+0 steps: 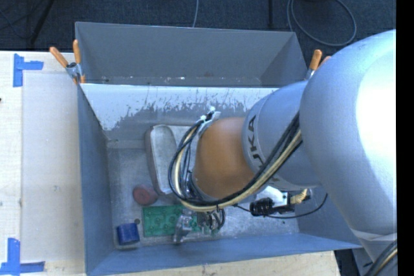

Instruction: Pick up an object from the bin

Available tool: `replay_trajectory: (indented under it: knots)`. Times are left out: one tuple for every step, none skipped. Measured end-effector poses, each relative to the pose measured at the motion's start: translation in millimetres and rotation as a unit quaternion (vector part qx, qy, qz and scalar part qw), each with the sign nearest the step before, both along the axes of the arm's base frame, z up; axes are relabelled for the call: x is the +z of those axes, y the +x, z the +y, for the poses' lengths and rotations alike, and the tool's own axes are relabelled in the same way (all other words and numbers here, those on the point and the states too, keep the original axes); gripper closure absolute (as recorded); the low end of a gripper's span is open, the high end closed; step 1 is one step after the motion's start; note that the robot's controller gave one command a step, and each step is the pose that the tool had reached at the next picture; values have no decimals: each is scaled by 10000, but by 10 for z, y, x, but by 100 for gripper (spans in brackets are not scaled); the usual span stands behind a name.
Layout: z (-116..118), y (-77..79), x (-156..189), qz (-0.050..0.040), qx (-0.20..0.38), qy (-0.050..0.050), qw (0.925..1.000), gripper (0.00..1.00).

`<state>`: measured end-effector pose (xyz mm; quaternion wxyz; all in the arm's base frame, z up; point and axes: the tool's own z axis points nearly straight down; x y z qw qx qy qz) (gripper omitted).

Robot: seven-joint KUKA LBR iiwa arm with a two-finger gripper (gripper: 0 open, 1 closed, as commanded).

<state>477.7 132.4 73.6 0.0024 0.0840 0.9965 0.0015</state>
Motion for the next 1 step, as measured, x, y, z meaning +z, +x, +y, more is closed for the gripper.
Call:
replay_trajectory:
  knots:
    - [-4,7,395,17,-11,-8,10000,100]
